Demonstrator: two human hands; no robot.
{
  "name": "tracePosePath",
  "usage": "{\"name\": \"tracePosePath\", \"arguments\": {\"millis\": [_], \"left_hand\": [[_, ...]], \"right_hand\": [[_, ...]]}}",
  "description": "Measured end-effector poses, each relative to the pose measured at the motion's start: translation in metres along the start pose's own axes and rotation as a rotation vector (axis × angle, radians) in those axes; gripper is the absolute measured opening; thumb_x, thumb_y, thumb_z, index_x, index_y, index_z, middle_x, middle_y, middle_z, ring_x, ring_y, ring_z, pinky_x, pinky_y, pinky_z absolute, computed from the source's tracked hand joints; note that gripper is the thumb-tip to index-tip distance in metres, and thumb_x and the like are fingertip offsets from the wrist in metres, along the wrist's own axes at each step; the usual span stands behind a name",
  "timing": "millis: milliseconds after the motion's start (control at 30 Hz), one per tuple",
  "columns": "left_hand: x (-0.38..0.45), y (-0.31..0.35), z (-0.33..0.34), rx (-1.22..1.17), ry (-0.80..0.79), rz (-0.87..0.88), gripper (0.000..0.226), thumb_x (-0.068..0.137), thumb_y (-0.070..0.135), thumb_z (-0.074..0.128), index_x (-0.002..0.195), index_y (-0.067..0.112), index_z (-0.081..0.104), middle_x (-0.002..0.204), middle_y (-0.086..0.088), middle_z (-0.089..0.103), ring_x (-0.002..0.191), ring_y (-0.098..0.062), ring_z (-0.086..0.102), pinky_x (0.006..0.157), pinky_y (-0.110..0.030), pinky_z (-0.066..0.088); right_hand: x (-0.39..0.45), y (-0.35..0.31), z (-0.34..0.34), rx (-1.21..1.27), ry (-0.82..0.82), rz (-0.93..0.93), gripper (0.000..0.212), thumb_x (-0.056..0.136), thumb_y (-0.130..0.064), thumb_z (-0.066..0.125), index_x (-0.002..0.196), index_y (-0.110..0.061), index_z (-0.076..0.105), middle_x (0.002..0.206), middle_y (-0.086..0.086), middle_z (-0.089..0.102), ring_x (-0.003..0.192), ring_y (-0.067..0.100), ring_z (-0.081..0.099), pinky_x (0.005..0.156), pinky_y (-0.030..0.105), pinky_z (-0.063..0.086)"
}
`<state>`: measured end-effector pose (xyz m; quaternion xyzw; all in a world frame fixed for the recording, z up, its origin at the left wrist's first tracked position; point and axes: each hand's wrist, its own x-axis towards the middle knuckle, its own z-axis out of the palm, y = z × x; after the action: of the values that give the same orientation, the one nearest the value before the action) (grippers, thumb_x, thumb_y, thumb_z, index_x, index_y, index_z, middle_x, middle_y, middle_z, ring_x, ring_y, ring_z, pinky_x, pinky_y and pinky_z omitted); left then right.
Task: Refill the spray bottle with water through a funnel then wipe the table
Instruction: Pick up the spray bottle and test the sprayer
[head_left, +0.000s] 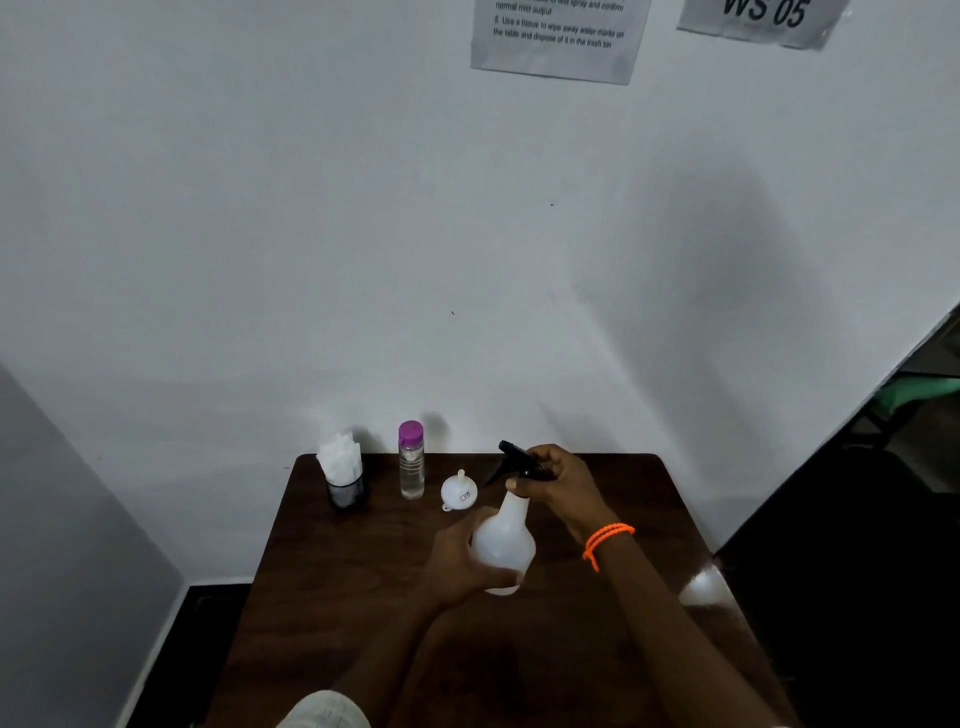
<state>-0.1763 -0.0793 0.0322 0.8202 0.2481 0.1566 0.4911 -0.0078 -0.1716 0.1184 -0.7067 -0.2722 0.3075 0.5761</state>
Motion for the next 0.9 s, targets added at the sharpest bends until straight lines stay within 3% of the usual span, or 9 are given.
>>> {"name": "tracePosePath", "arguments": {"millis": [167,267,367,433,533,633,733,833,900], "left_hand": [[-0.001,-0.002,0.000,0.002,0.009,-0.012,0.080,0.050,0.049,0.095,0.120,0.042,0.058,0.113,0.022,0.065,0.107,0.009,0.059,0.085,-0.015,0.053],[-0.001,-0.001,-0.003,-0.009,0.010,-0.021,0.080,0.051,0.043,0.096,0.119,0.045,0.054,0.112,0.024,0.063,0.108,0.016,0.055,0.082,-0.006,0.047],[-0.002,0.000,-0.005,-0.013,0.021,-0.037,0.082,0.053,0.039,0.096,0.119,0.046,0.049,0.110,0.027,0.058,0.106,0.018,0.054,0.079,0.000,0.043],[-0.002,-0.001,-0.006,-0.013,0.035,-0.056,0.083,0.053,0.040,0.096,0.120,0.044,0.047,0.109,0.027,0.057,0.104,0.015,0.053,0.079,0.000,0.043],[0.001,-0.002,-0.005,-0.006,0.046,-0.063,0.082,0.054,0.040,0.095,0.120,0.042,0.046,0.108,0.028,0.054,0.104,0.011,0.053,0.078,-0.002,0.043],[0.003,-0.002,-0.003,0.006,0.039,-0.066,0.083,0.052,0.047,0.094,0.120,0.044,0.048,0.110,0.025,0.057,0.107,0.001,0.058,0.085,-0.012,0.048],[0.003,-0.001,-0.002,0.002,0.061,-0.069,0.080,0.051,0.046,0.095,0.115,0.052,0.047,0.109,0.025,0.060,0.107,0.004,0.058,0.083,-0.011,0.048],[0.002,0.002,-0.002,0.000,0.048,-0.058,0.079,0.051,0.046,0.095,0.112,0.055,0.046,0.110,0.025,0.060,0.107,0.005,0.058,0.083,-0.011,0.049],[0.002,0.005,-0.002,-0.002,0.047,-0.059,0.079,0.052,0.046,0.095,0.115,0.052,0.047,0.110,0.025,0.059,0.107,0.007,0.058,0.082,-0.011,0.049]], "right_hand": [[0.000,0.000,-0.004,0.221,-0.104,0.067,0.053,0.080,0.020,0.067,0.124,-0.008,0.062,0.113,0.026,0.071,0.108,0.037,0.070,0.094,0.045,0.058],[0.001,0.001,-0.005,0.305,-0.120,0.105,0.047,0.091,0.017,0.052,0.131,-0.008,0.057,0.119,0.025,0.068,0.109,0.036,0.069,0.101,0.051,0.052],[0.001,0.002,-0.002,0.335,0.040,0.126,0.033,0.099,-0.001,0.053,0.131,-0.008,0.056,0.122,0.022,0.067,0.110,0.037,0.069,0.097,0.050,0.054],[-0.004,-0.003,0.004,0.222,0.149,0.130,0.025,0.099,-0.025,0.063,0.121,-0.014,0.061,0.121,0.016,0.069,0.108,0.032,0.070,0.093,0.048,0.056],[-0.013,-0.006,0.013,0.038,0.159,0.067,0.046,0.082,-0.050,0.078,0.115,-0.024,0.060,0.110,0.004,0.070,0.101,0.018,0.071,0.087,0.041,0.061],[-0.014,-0.002,0.017,-0.110,0.135,-0.017,0.052,0.071,-0.026,0.091,0.114,-0.023,0.062,0.101,0.000,0.072,0.095,0.012,0.070,0.080,0.030,0.059],[-0.011,-0.009,0.010,-0.034,0.113,-0.015,0.035,0.078,0.005,0.074,0.110,-0.009,0.068,0.094,0.004,0.073,0.084,0.015,0.068,0.062,0.020,0.054],[-0.006,-0.011,0.000,-0.031,0.102,-0.015,0.035,0.080,0.015,0.063,0.107,-0.005,0.071,0.084,0.003,0.071,0.071,0.011,0.062,0.058,0.017,0.050],[-0.001,-0.008,-0.004,-0.014,0.097,-0.003,0.042,0.078,0.015,0.063,0.111,-0.010,0.070,0.088,0.007,0.071,0.072,0.015,0.061,0.058,0.020,0.051]]}}
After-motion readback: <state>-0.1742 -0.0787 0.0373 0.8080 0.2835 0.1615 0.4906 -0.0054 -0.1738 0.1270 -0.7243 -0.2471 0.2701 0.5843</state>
